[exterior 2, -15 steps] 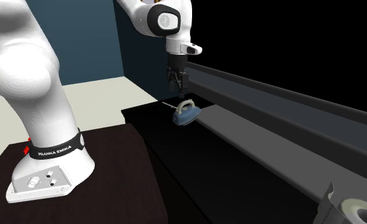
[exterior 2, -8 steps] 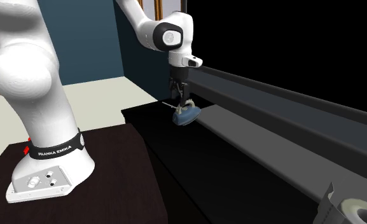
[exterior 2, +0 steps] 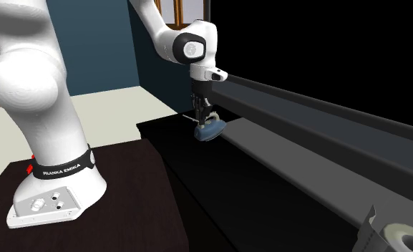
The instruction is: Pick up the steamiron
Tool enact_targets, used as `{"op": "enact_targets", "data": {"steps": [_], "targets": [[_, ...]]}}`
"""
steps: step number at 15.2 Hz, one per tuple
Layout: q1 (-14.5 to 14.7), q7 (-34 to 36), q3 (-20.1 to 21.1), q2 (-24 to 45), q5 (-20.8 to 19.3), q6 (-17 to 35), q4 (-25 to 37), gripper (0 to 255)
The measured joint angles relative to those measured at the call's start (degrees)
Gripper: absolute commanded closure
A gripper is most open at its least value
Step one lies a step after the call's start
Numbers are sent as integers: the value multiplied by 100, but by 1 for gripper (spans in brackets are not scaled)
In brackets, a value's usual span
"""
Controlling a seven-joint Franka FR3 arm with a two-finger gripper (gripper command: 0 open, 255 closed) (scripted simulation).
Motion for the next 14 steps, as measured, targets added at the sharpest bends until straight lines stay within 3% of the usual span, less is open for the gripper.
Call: {"op": "enact_targets", "data": {"steps": [7,14], "targets": [[-1,-5,0,-31,6,-41,8,255],[6,-41,9,-483,91,-603,119,255]]}}
